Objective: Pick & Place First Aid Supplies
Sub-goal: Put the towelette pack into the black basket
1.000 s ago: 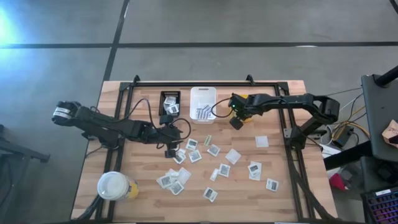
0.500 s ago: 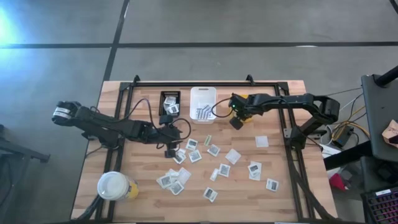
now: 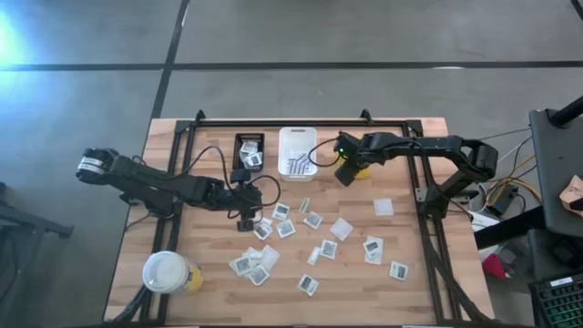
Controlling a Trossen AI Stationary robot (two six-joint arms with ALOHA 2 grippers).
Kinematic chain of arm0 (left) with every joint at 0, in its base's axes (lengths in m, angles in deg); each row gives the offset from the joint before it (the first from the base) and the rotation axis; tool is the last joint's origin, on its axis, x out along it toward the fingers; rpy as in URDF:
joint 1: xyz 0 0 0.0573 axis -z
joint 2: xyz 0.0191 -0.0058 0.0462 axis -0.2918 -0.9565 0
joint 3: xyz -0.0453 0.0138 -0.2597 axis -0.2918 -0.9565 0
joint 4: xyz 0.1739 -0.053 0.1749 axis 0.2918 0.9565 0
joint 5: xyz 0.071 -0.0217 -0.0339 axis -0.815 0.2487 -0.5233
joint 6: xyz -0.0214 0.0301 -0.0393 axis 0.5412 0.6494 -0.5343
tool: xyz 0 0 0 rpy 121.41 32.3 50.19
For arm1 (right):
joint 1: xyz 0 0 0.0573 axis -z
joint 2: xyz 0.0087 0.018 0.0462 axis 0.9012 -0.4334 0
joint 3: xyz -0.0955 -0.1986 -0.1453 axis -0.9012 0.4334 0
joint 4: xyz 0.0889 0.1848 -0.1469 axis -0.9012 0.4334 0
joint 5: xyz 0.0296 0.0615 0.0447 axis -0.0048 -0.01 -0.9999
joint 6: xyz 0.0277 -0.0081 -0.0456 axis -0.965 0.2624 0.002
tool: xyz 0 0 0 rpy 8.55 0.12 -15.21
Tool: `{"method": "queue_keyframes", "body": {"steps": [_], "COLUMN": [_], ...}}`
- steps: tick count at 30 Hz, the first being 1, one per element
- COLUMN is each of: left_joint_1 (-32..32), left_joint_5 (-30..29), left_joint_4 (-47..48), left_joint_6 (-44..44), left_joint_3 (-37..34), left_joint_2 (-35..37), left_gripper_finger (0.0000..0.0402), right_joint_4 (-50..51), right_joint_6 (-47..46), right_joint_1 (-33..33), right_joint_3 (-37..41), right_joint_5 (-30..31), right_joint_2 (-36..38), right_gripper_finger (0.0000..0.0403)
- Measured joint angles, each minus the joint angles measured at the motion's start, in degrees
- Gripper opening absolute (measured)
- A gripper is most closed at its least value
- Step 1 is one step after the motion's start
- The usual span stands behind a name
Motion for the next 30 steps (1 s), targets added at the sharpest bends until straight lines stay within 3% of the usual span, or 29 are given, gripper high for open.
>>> {"method": "queue_keyframes", "body": {"steps": [6,13,21,30], "left_joint_1": [0.1,1.7,3.2,5.0], "left_joint_5": [7.9,8.9,11.7,11.8], "left_joint_4": [0.5,2.6,8.6,19.5], "left_joint_6": [-1.7,-8.8,-17.1,-25.3], "left_joint_3": [0.0,0.0,3.5,10.2], "left_joint_2": [0.0,0.0,-0.1,-3.9], "left_gripper_finger": [0.0186,0.0186,0.0186,0.0186], "right_joint_4": [8.1,11.1,11.1,11.1], "right_joint_6": [0.1,-0.9,-6.9,-16.7], "right_joint_1": [-1.0,-5.3,-10.6,-17.4], "right_joint_3": [-5.7,-7.6,-4.0,2.0], "right_joint_5": [-1.2,-1.1,3.4,3.6], "right_joint_2": [0.3,1.3,7.2,13.6], "right_gripper_finger": [0.0131,0.0118,0.0105,0.0095]}}
